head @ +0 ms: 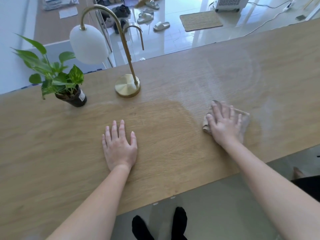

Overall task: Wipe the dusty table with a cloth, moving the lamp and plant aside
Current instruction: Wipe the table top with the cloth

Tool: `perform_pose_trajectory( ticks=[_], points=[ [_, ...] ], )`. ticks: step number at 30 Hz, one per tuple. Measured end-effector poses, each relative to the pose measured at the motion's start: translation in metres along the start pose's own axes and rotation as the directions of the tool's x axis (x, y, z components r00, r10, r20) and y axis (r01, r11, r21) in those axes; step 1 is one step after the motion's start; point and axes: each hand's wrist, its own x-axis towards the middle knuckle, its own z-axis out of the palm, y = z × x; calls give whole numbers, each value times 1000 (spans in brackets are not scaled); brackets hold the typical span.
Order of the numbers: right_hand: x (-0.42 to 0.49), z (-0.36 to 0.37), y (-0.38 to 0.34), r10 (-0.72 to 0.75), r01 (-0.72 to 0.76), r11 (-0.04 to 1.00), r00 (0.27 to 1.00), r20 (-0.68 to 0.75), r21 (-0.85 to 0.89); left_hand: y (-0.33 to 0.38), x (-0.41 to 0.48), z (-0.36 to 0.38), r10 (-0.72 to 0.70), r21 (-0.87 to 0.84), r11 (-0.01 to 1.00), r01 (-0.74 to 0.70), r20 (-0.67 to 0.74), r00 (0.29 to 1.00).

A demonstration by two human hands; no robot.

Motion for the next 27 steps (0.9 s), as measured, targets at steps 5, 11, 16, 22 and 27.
perform_pose_trajectory(
  ticks=[5,11,16,22,27],
  points=[
    [-78,17,0,-349,358,931,930,114,-72,1,-2,0,-6,-13,1000,6,-19,1000],
    [-55,-24,124,-12,13,998,1000,12,-67,3,-1,0,-19,-20,1000,19,-13,1000],
    [24,-42,104,294,-293,956,955,-47,26,2,0,0,-24,-6,1000,24,-17,1000],
    [-34,-10,46,-215,220,973,973,80,-71,3,-2,-1,-29,-12,1000,28,-10,1000],
    [-60,-25,120,-175,182,980,981,88,-81,6,-1,-4,-22,-8,1000,22,-2,1000]
  ],
)
